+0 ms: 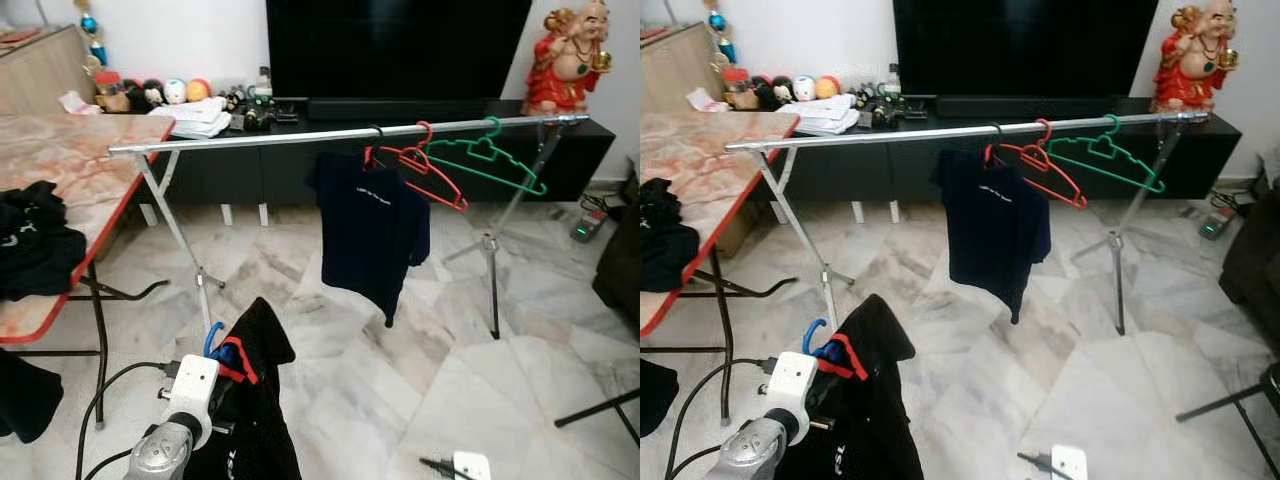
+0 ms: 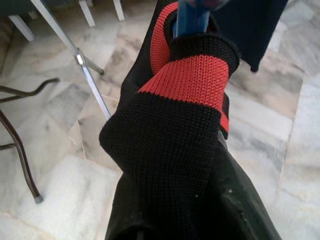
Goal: Hang hanger
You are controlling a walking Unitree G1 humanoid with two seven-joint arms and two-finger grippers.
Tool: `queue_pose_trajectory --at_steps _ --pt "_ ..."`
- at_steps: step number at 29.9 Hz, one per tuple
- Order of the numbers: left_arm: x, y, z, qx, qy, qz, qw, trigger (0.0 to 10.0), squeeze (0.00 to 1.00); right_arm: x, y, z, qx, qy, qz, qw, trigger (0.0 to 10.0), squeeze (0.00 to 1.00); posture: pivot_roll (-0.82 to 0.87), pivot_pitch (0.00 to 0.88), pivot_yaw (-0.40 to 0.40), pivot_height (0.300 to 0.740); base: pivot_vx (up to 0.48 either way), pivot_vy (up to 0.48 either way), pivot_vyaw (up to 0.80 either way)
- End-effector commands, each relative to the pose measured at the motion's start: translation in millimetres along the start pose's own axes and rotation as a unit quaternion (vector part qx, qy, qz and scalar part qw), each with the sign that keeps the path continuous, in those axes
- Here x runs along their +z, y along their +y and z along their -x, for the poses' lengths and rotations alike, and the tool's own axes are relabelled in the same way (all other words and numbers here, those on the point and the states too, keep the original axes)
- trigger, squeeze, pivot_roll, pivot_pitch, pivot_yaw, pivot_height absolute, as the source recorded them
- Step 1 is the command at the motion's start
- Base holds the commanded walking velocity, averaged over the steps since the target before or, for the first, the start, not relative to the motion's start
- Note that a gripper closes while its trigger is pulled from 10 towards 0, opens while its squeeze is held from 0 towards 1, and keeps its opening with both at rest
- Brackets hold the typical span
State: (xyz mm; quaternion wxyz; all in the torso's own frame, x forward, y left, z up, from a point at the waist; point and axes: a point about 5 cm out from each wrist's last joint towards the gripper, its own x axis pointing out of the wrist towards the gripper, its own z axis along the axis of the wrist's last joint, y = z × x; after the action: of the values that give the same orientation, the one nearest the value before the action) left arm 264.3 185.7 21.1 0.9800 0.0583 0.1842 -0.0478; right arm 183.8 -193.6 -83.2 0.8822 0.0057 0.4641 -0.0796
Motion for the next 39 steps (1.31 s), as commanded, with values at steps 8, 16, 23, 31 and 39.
queue_pose_trajectory --at_steps 8,16,23,31,39 --pt "10 -4.4 -1.0 -0.014 -0.023 -0.003 1.000 10.0 0.00 -18 -3.1 2.9 -0.006 0.026 0.016 1.000 10.0 0.00 0.04 0.000 0.048 0.740 0.310 0.000 0.00" --pt "9 -0.4 0.5 -0.011 -0.020 -0.004 1.000 10.0 0.00 -25 2.8 4.0 0.013 0.036 0.023 0.999 10.0 0.00 0.04 0.000 0.053 0.740 0.335 0.000 0.00" --pt "11 3.1 -0.3 -0.005 -0.022 -0.003 1.000 10.0 0.00 -28 4.1 4.7 0.018 0.042 0.021 0.999 10.0 0.00 0.05 0.000 0.052 0.740 0.357 0.000 0.00" --pt "17 10.6 -3.1 0.016 -0.032 0.029 0.999 10.0 0.00 -34 7.3 6.0 0.034 0.052 0.033 0.998 10.0 0.00 0.04 0.000 0.047 0.740 0.369 0.000 0.00" --pt "18 9.7 -4.1 0.024 -0.033 0.047 0.998 10.0 0.00 -32 8.9 5.6 0.043 0.049 0.045 0.997 10.0 0.00 0.04 0.000 0.043 0.740 0.391 0.000 0.00"
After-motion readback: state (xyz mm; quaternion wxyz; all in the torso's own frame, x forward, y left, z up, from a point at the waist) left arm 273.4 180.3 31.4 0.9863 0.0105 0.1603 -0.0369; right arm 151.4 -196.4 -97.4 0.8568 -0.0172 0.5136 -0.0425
